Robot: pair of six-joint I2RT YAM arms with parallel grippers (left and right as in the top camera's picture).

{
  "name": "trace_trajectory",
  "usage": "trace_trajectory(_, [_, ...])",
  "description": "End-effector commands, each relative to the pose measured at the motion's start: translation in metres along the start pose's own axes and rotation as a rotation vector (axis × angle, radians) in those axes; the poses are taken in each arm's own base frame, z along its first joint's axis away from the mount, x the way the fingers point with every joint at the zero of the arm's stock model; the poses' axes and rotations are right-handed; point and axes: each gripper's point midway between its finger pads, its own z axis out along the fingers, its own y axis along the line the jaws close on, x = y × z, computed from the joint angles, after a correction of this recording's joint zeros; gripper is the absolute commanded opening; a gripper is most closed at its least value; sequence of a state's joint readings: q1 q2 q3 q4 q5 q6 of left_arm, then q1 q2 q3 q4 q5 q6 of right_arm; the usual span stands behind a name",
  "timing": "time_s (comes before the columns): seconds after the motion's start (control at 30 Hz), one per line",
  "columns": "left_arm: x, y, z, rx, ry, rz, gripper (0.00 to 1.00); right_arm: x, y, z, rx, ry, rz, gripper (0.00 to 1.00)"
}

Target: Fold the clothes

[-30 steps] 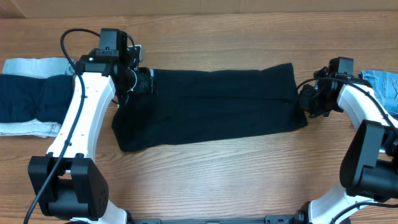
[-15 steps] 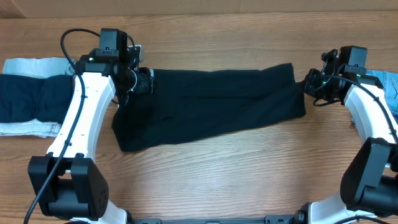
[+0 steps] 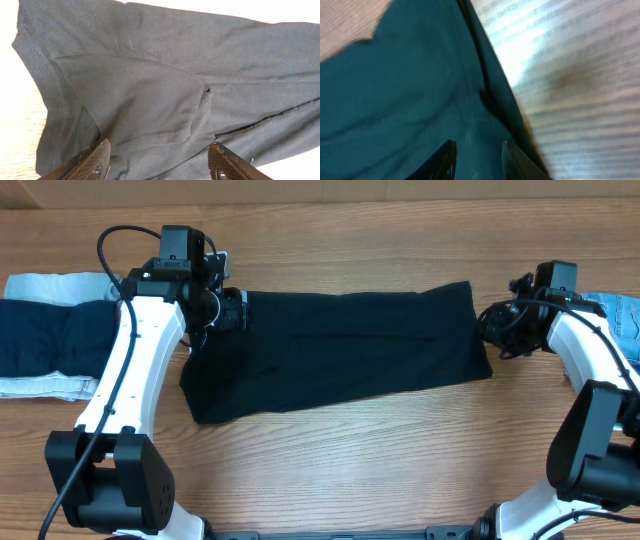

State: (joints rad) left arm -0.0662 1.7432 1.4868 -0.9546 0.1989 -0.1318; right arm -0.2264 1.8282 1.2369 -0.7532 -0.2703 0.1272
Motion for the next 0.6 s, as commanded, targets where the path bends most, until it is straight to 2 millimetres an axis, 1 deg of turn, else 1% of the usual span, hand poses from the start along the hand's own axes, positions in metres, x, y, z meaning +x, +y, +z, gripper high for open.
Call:
trace_trajectory(0.0, [0.001,-0.006,-0.003,0.016,-0.004,-0.007,0.66,0.011,-0.001,-0.005,0.017,0.054,0.010,0.32])
trace_trajectory(0.03, [0.001,-0.006,-0.003,0.015,-0.005,-0.006,0.66,0.017,-0.002,-0.004,0.022,0.074,0.021,0.29])
trace_trajectory(0.07, [0.001,-0.006,-0.003,0.016,-0.007,-0.006,0.66,0.024,-0.005,-0.001,0.025,0.093,0.030,0.29])
trace_trajectory(0.1, [0.000,-0.006,-0.003,0.016,-0.008,-0.005,0.66,0.028,-0.006,0.001,0.027,0.100,0.032,0.26])
trace_trajectory(0.17, [-0.001,-0.006,-0.003,0.017,-0.012,-0.005,0.65,0.035,-0.010,0.011,0.028,0.099,0.063,0.25])
trace_trajectory(0.23, [-0.001,-0.007,0.001,0.018,-0.016,0.021,0.40,0.040,-0.015,0.022,0.027,0.084,0.112,0.25])
trace_trajectory(0.27, [0.004,-0.007,0.009,0.016,0.002,0.068,0.29,0.044,-0.016,0.025,0.027,0.087,0.123,0.24])
trace_trajectory(0.3, [0.012,-0.005,0.017,0.008,0.028,0.082,0.22,0.048,-0.018,0.028,0.028,0.093,0.138,0.24])
trace_trajectory(0.33, [0.024,-0.002,0.030,0.007,0.069,0.076,0.20,0.052,-0.019,0.029,0.030,0.101,0.141,0.23])
trace_trajectory(0.37, [0.041,-0.002,0.049,0.031,0.122,0.057,0.19,0.056,-0.021,0.032,0.034,0.107,0.143,0.23])
trace_trajectory(0.4, [0.054,-0.001,0.065,0.056,0.160,0.047,0.19,0.056,-0.021,0.032,0.034,0.104,0.142,0.23])
trace_trajectory(0.43, [0.063,0.000,0.078,0.070,0.182,0.041,0.19,0.055,-0.021,0.033,0.034,0.100,0.141,0.22])
trace_trajectory(0.5, [0.077,0.002,0.103,0.094,0.218,0.030,0.16,0.055,-0.026,0.033,0.059,0.096,0.141,0.21])
trace_trajectory(0.57, [0.080,0.007,0.120,0.089,0.232,0.028,0.15,0.060,-0.033,0.031,0.104,0.110,0.144,0.20])
